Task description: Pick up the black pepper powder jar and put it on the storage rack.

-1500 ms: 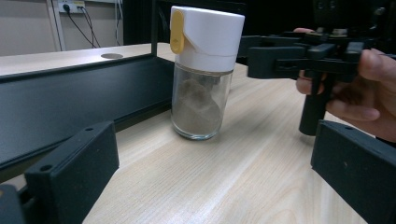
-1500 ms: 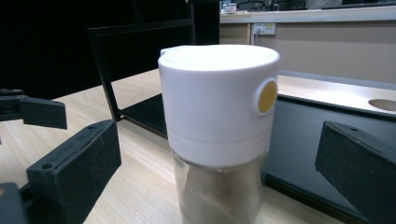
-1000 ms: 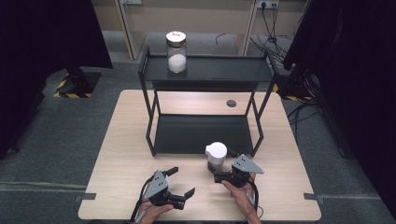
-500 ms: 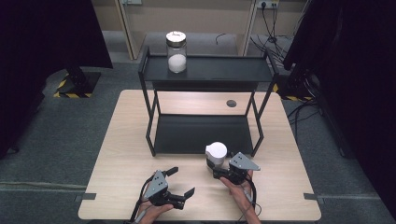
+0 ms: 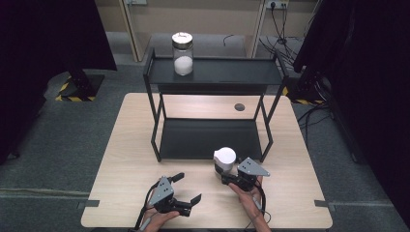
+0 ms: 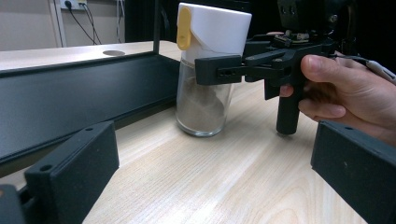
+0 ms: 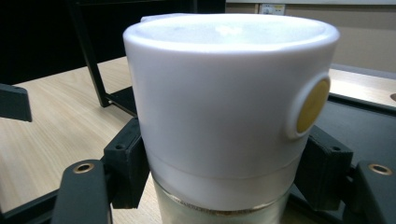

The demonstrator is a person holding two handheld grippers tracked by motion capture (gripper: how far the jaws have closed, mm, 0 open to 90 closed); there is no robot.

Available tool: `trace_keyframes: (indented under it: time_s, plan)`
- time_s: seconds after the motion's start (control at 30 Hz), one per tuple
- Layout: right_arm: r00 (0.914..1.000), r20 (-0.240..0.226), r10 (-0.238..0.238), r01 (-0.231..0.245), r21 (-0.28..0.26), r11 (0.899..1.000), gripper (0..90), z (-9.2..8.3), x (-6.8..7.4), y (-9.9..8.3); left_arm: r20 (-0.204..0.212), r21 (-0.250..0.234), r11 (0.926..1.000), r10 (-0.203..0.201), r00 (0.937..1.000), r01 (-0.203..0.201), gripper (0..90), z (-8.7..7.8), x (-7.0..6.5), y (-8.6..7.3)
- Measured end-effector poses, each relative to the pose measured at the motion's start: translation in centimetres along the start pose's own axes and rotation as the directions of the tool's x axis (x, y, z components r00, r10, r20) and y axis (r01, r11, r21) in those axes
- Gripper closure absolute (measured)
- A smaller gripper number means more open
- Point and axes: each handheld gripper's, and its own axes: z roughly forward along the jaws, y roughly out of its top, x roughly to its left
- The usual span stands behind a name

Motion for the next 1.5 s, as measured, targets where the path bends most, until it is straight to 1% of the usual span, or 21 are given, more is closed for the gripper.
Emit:
trace_keyframes:
  time_s: [0.17, 0.3, 0.53, 0.83, 1.13, 1.37, 1.5]
  plan:
    - [0.9999, 0.011, 0.007, -0.007, -0.015, 1.0, 30.4, -0.4, -0.2, 0.1, -0.002, -0.001, 1.0, -0.002, 1.0, 0.002, 0.2, 0.0, 0.0, 0.0]
    - [0.9998, 0.019, 0.004, -0.004, -0.023, 1.0, 30.4, -0.7, -0.2, 0.3, -0.002, -0.001, 1.0, 0.001, 1.0, -0.001, 0.2, 0.0, 0.0, 0.0]
    - [0.9998, 0.018, 0.013, -0.012, -0.042, 0.999, 30.5, -1.4, -0.4, 1.0, -0.005, -0.002, 1.0, 0.001, 1.0, -0.001, 0.2, 0.0, 0.0, 0.0]
    - [0.9997, 0.022, 0.013, -0.012, -0.066, 0.998, 30.5, -2.8, -0.7, 3.4, -0.005, -0.003, 1.0, 0.004, 1.0, -0.004, 0.2, -0.1, 0.0, 0.0]
    - [0.9993, 0.037, 0.012, -0.009, -0.069, 0.998, 30.6, -4.1, -1.0, 5.5, -0.008, -0.004, 1.0, 0.003, 1.0, -0.003, 0.2, -0.1, 0.0, 0.0]
    - [0.9997, 0.021, 0.013, -0.011, -0.081, 0.997, 30.6, -4.8, -1.2, 6.9, -0.009, -0.005, 1.0, 0.003, 1.0, -0.003, 0.2, -0.1, 0.0, -0.1]
    - [0.9997, -0.006, 0.025, -0.026, -0.084, 0.996, 30.6, -5.1, -1.3, 7.9, -0.008, -0.005, 1.0, 0.004, 1.0, -0.004, 0.2, -0.1, 0.0, -0.1]
